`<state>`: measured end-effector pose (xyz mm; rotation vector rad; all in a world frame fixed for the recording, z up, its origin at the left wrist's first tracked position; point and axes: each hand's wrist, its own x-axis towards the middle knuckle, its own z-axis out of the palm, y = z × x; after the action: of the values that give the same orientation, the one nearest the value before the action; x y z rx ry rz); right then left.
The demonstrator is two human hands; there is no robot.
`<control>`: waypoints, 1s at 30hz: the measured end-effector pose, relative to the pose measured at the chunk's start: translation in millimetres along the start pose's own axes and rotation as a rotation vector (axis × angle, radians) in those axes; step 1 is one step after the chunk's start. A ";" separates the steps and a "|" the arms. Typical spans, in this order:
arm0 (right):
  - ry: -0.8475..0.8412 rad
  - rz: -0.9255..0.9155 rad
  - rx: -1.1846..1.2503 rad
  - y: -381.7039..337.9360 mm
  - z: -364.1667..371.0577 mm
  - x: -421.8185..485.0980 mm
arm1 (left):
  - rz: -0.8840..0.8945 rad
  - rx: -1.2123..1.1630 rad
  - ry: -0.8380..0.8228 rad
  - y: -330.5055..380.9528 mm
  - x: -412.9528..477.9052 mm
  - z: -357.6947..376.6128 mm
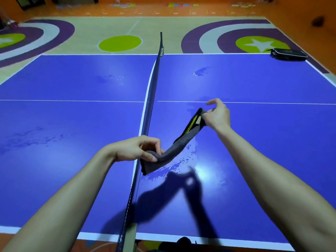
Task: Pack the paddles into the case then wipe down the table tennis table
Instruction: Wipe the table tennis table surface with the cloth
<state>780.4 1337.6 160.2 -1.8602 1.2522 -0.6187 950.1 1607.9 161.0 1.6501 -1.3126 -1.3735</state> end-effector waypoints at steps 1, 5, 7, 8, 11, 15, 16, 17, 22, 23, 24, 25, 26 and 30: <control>-0.010 0.071 -0.017 4.2 -2.0 3.8 | 0.016 -0.015 0.018 1.0 -1.2 -2.4; -0.129 0.144 -0.098 7.1 10.5 -3.4 | 0.091 -0.053 0.002 17.4 9.6 2.4; -0.187 0.092 -0.108 2.9 21.5 -9.5 | 0.076 -0.019 -0.069 21.5 19.6 8.5; -0.222 0.058 -0.117 2.5 27.2 -10.1 | 0.057 0.018 -0.058 21.1 24.4 10.1; -0.366 -0.068 -0.131 -3.1 36.0 -16.7 | 0.101 0.200 0.239 8.7 38.1 8.6; -0.536 -0.209 -0.094 -17.3 38.3 -30.6 | 0.183 0.351 0.471 -2.4 45.5 5.7; -0.565 -0.238 -0.066 -20.1 38.1 -33.1 | 0.177 0.357 0.476 -2.1 46.1 5.5; -0.577 -0.271 -0.044 -21.4 37.0 -36.7 | 0.173 0.348 0.497 -1.0 46.1 5.4; -0.612 -0.267 -0.085 17.0 37.8 -55.3 | 0.176 0.294 0.642 -2.7 46.0 -6.4; -0.691 -0.249 -0.185 26.8 41.3 -58.7 | 0.159 0.284 0.634 -4.3 46.2 -7.9; -0.740 -0.245 -0.258 35.6 46.2 -59.4 | 0.134 0.274 0.619 -6.3 46.6 -9.3; -0.750 -0.251 -0.287 42.0 50.6 -58.4 | 0.113 0.274 0.609 -9.1 47.3 -10.2; -0.740 -0.256 -0.286 45.2 54.2 -56.3 | 0.103 0.283 0.612 -12.8 48.4 -11.5; -0.658 -0.302 -0.363 44.6 65.4 -43.7 | 0.101 0.291 0.666 -31.3 60.3 -24.1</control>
<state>788.5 1391.2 87.9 -2.3121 0.6778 0.1022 980.6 1558.1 118.7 1.9633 -1.1916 -0.4984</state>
